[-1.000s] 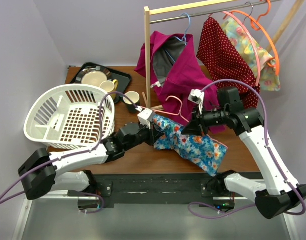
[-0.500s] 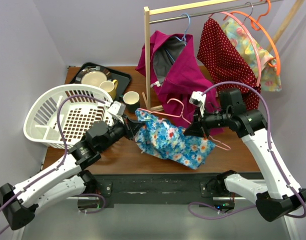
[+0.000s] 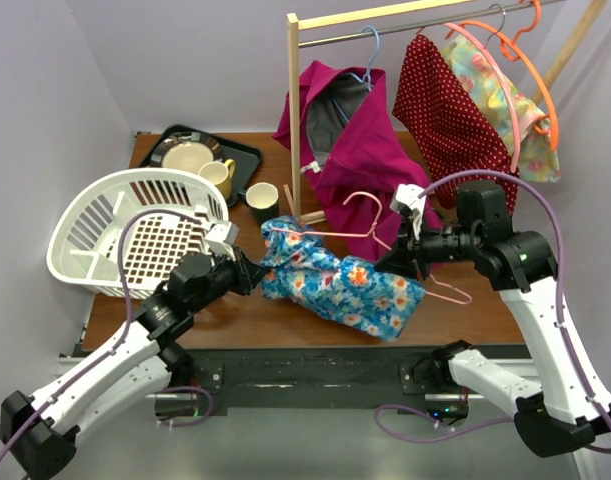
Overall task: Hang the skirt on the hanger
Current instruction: Place skirt on hanger
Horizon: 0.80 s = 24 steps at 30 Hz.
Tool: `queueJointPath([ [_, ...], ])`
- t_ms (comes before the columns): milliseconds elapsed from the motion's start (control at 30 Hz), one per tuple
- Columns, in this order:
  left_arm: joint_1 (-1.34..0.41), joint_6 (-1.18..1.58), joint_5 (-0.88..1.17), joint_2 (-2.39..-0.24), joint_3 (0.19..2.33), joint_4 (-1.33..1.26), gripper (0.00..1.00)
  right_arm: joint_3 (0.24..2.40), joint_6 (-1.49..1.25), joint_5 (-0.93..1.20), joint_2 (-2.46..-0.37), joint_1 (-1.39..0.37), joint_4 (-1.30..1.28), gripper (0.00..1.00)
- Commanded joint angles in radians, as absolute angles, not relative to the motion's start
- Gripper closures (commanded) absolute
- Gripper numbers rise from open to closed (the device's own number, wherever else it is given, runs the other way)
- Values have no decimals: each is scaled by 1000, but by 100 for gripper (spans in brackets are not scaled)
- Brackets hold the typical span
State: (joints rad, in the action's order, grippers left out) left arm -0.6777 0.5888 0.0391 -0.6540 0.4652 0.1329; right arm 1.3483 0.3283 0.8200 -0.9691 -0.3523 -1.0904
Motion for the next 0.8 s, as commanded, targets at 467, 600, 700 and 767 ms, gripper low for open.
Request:
queueJointPath([
  [467, -655, 506, 295, -541, 750, 246, 24, 1348, 115, 726, -948, -344, -911, 100],
  [600, -713, 664, 402, -600, 666, 27, 0, 1325, -23, 713, -946, -342, -828, 100],
  [700, -1030, 579, 104, -695, 702, 15, 0, 1319, -92, 733, -974, -342, -796, 100],
  [767, -1276, 511, -143, -814, 785, 17, 0, 1319, -118, 758, -994, -341, -790, 100],
])
